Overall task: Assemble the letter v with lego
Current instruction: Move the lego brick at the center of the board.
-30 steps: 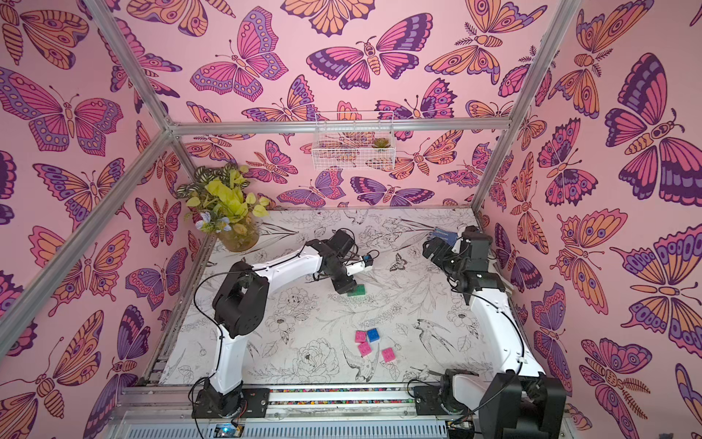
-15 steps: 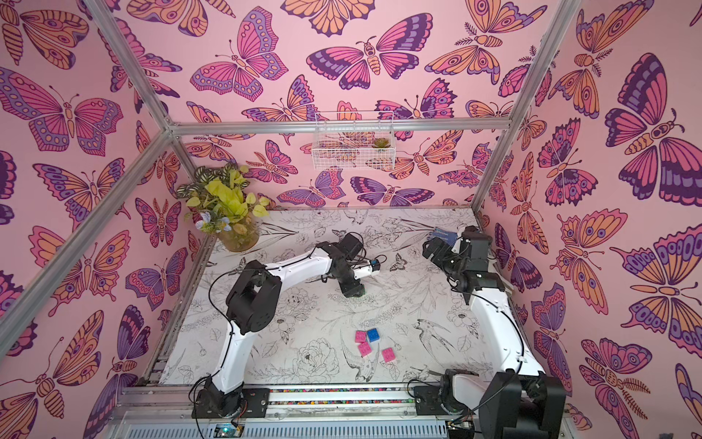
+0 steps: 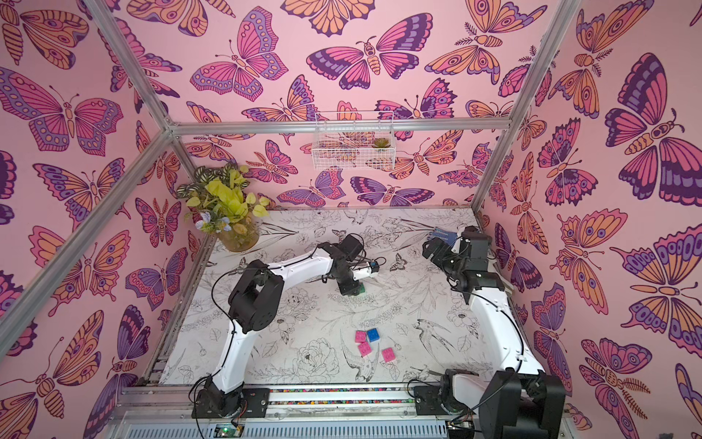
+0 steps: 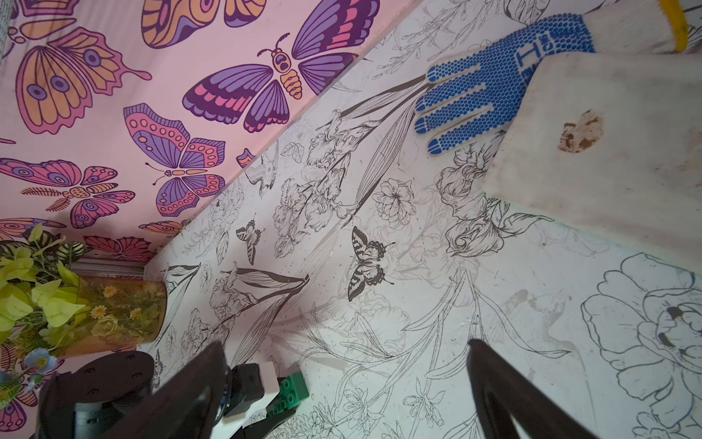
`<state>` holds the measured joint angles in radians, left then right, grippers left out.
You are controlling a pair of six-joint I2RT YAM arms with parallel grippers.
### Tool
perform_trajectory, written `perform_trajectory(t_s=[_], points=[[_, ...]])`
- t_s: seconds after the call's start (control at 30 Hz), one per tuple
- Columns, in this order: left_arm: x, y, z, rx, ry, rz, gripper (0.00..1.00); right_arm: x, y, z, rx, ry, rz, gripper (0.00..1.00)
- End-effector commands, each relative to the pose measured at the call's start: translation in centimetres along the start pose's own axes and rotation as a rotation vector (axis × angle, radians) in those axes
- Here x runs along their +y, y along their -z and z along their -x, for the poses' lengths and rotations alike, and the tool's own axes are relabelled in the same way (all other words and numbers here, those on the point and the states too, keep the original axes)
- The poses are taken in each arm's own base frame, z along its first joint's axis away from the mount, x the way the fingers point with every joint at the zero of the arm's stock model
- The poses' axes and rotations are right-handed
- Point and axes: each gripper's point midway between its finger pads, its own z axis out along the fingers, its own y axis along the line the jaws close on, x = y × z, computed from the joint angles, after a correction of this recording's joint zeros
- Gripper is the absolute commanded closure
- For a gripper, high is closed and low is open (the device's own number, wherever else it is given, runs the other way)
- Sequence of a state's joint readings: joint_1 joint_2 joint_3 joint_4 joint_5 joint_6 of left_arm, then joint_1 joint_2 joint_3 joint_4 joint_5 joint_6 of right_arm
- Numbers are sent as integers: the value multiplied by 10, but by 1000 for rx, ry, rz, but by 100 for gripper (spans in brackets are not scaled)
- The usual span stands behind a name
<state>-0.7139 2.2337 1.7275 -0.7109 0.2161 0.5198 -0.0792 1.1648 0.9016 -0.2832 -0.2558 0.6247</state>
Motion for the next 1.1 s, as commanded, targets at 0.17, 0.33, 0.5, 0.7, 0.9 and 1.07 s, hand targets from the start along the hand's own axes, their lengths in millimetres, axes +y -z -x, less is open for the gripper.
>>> perform_trajectory(t_s=[0.17, 0.33, 0.5, 0.7, 0.9, 1.07], points=[[20, 8, -39, 82, 75, 37, 72, 2, -1, 2, 0, 1, 16, 1], [34, 23, -55, 81, 114, 63, 72, 3, -4, 0, 15, -5, 26, 1], [48, 32, -76, 84, 181, 86, 70, 3, -9, -4, 39, -15, 38, 1], [58, 39, -85, 75, 223, 111, 60, 5, -11, -6, 50, -13, 52, 1], [64, 49, -77, 48, 258, 137, 45, 4, -12, -7, 56, -6, 48, 1], [74, 88, -58, -33, 335, 216, 43, 7, -9, -8, 51, -2, 66, 1]])
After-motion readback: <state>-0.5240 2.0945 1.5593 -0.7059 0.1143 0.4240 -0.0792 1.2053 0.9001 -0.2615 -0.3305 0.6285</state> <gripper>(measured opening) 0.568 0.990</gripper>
